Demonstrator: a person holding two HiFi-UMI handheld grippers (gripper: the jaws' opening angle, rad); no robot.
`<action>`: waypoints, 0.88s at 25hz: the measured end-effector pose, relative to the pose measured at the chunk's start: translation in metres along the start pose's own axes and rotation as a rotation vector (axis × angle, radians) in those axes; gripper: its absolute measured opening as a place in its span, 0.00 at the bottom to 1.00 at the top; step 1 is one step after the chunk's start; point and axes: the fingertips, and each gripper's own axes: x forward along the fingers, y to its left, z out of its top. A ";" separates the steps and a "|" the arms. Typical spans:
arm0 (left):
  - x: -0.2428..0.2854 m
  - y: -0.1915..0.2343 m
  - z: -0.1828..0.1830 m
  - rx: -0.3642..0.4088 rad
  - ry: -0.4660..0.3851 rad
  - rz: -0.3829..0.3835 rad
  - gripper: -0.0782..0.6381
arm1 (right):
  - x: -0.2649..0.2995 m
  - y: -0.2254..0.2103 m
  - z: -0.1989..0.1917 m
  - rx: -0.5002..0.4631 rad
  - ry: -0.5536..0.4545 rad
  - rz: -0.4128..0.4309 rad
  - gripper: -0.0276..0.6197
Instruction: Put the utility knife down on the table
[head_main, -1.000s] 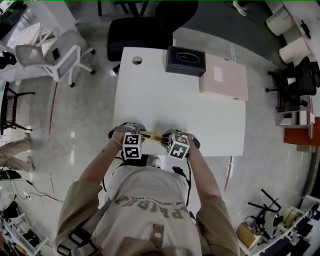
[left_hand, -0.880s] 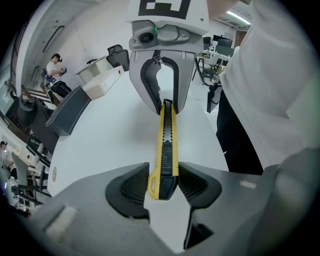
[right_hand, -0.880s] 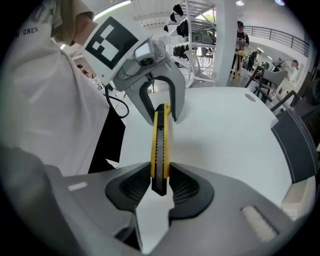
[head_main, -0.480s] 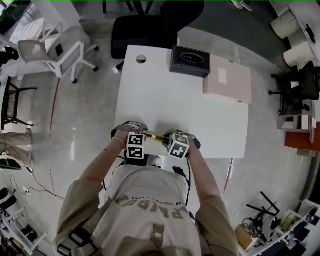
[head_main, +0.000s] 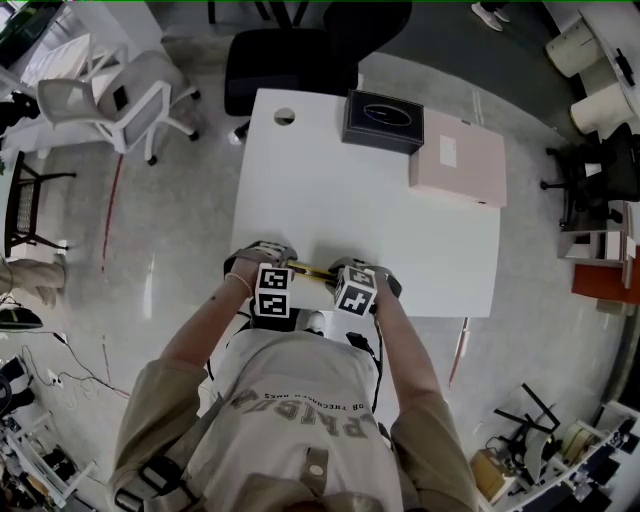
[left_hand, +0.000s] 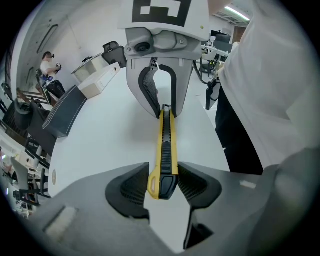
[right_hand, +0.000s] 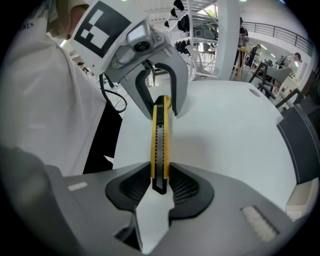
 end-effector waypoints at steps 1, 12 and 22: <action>0.000 0.000 0.000 0.000 -0.001 -0.002 0.36 | 0.000 0.000 -0.001 0.002 -0.001 0.001 0.23; 0.000 0.001 -0.001 -0.050 -0.031 -0.020 0.37 | 0.001 0.001 0.000 0.008 -0.003 0.022 0.23; 0.000 -0.002 -0.003 -0.114 -0.091 -0.046 0.37 | 0.000 0.002 0.002 0.008 -0.013 0.031 0.23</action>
